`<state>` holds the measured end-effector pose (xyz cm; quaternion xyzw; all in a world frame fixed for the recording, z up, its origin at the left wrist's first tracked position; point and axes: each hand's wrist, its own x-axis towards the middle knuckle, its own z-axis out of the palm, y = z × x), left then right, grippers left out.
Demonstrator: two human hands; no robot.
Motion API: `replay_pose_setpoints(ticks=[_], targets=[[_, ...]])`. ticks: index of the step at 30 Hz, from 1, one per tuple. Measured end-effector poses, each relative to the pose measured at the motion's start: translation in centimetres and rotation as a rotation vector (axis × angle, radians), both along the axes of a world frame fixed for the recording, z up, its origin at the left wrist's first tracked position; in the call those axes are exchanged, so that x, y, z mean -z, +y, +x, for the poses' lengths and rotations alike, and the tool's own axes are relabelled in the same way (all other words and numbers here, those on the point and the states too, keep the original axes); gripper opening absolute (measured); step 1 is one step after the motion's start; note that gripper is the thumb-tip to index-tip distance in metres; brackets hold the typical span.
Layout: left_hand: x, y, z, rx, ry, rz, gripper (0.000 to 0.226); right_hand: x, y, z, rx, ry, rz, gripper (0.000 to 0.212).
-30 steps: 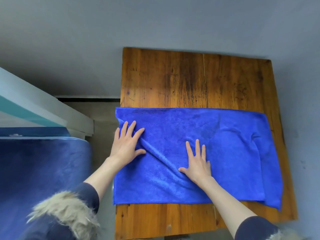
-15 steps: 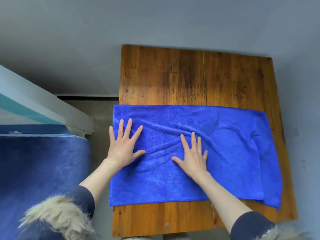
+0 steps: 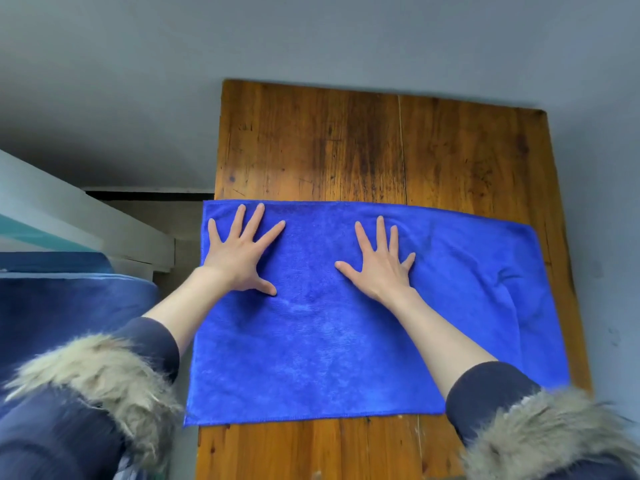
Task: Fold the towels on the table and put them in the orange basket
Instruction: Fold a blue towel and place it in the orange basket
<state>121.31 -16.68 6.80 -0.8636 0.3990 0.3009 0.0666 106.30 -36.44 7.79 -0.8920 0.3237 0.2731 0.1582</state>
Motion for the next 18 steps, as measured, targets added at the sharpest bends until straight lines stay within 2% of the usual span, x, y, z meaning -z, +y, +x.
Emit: replay_pose_setpoints(ticks=[3,9,12,14,18], targets=[[-0.8,0.0,-0.5,-0.006,0.004,-0.035,0.115,-0.3,-0.2,-0.2,0.015,-0.059,0.043,0.079],[-2.0,-3.0,-6.3,-0.01,0.04,-0.151,0.085,-1.7,-1.8,-5.4,0.106,-0.277,0.048,0.058],[-2.3,-5.6,-11.1,0.025,0.059,-0.155,0.077,-2.6,-4.7,-9.7,0.259,-0.4,-0.012,0.046],[-2.4,-7.4,-14.9,0.049,0.101,-0.146,0.074,-3.2,-7.0,-13.1,0.437,-0.471,-0.089,0.04],[-2.2,-12.2,-21.2,0.088,0.139,-0.113,0.071,-3.6,-11.9,-21.0,0.676,-0.443,-0.199,0.034]])
